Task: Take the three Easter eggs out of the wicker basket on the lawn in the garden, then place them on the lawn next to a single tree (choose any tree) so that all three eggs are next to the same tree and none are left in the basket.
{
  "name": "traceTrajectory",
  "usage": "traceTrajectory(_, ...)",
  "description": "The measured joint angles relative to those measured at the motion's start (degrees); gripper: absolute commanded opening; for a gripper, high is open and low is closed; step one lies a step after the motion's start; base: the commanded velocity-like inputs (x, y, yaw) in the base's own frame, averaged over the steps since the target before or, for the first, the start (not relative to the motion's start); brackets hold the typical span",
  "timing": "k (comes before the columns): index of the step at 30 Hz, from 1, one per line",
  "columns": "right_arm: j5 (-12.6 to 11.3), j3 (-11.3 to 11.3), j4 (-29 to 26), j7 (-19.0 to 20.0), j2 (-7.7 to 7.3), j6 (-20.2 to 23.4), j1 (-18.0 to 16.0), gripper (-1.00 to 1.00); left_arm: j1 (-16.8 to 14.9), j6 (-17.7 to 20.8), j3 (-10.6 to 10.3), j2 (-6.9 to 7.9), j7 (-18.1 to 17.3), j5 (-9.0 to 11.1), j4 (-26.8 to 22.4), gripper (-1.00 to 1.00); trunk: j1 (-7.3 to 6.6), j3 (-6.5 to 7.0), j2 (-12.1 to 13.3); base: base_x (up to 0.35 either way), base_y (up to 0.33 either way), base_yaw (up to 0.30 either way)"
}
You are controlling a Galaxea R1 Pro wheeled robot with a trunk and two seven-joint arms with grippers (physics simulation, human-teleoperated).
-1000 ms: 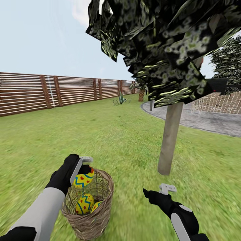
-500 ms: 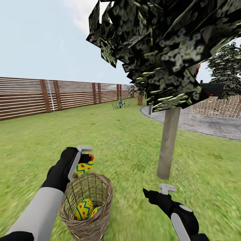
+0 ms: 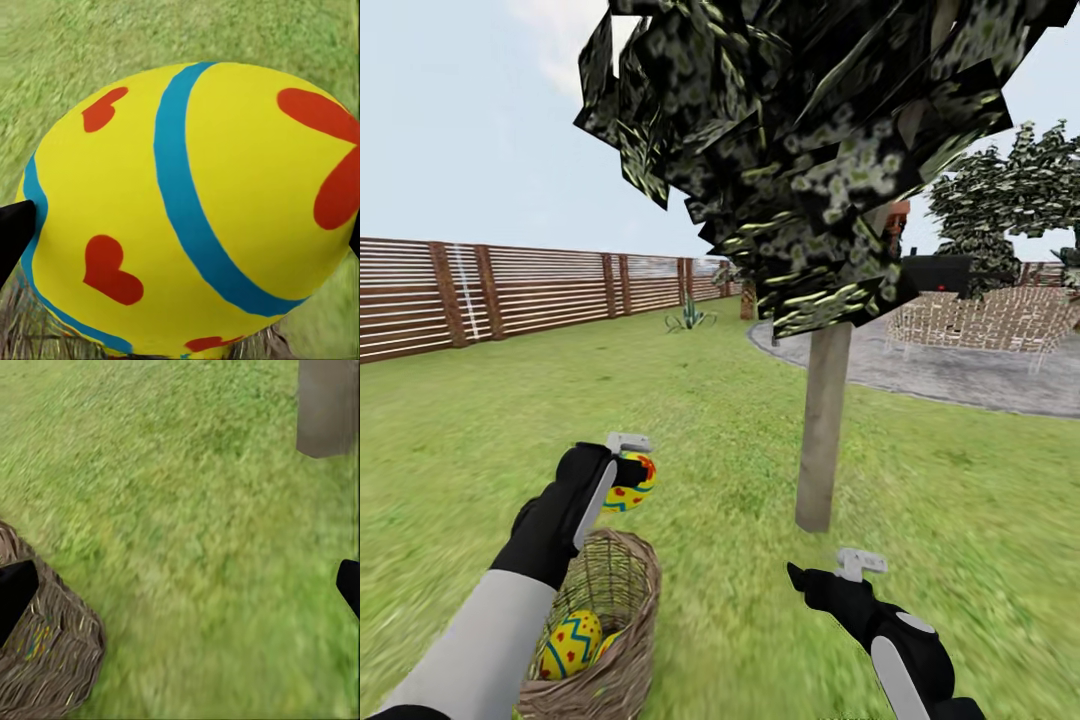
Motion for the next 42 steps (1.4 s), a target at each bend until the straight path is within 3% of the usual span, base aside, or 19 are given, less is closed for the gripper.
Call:
traceTrajectory(13, -0.1, 0.0, 0.0, 0.0, -0.07, 0.0, 0.0, 1.0, 0.0, 0.0, -3.0, -0.16, 0.4, -0.2, 0.6, -1.0, 0.0, 0.91, 0.0, 0.0, -0.279, -0.216)
traceTrajectory(21, 0.0, 0.0, 0.0, -0.1, -0.01, 0.0, 0.0, 1.0, 0.0, 0.0, -3.3, -0.22, 0.3, -0.4, 3.2, -1.0, -0.01, 1.43, 0.0, 0.032, -0.3, -0.184)
traceTrajectory(35, -0.2, 0.0, -0.1, -0.1, 0.12, 0.0, 0.0, 1.0, 0.0, 0.0, -3.3, -0.21, 0.4, -0.5, 4.2, -1.0, 0.0, 1.49, 0.0, 0.131, -0.298, -0.008)
traceTrajectory(42, -0.3, 0.0, -0.1, -0.1, 0.11, -0.1, 0.0, 1.0, 0.0, 0.0, -4.5, -0.22, 0.5, -0.5, 4.5, -1.0, -0.01, 1.6, 0.0, 0.032, -0.317, -0.044)
